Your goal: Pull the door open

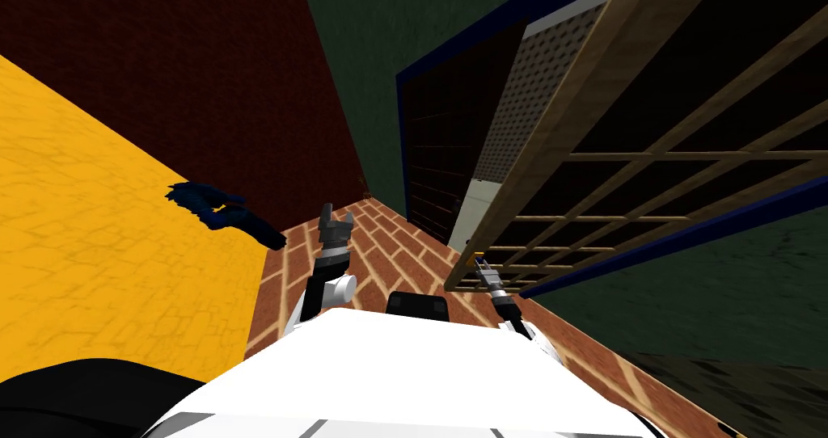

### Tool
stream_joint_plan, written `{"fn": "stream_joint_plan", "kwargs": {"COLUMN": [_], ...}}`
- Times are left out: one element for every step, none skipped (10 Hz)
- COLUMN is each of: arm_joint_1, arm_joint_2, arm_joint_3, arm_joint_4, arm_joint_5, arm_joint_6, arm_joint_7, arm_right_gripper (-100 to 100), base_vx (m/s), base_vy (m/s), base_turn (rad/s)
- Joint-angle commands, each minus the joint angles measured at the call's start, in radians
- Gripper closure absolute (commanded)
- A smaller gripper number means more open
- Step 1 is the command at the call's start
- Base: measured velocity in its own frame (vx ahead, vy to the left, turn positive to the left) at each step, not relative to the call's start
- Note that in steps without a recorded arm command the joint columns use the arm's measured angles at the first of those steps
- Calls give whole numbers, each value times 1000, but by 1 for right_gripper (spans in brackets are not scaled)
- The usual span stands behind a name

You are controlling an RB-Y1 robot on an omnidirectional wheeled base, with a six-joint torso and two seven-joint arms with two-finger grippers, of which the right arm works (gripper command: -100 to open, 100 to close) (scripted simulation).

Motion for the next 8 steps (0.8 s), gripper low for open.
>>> {"fn": "stream_joint_plan", "kwargs": {"arm_joint_1": [18, 28, 36, 19, 29, 32, 39, 46], "arm_joint_2": [-15, -23, -29, -26, -33, -35, -39, -44], "arm_joint_3": [2, 5, 7, 5, 5, 4, 4, 3], "arm_joint_4": [-5, -4, -3, 11, 21, 22, 24, 27], "arm_joint_5": [11, 19, 25, 20, 29, 31, 35, 41], "arm_joint_6": [-28, -43, -57, -51, -75, -81, -93, -107], "arm_joint_7": [-22, -34, -44, -34, -41, -43, -48, -52], "arm_right_gripper": [100, 100, 100, 100, 100, 100, 100, 100], "base_vx": [-146, -166, -160, -71, -122, -177, -164, -188], "base_vy": [-50, -77, -57, -19, -39, -69, -68, -77], "base_turn": [130, 141, 108, 19, 128, 142, 127, 158]}}
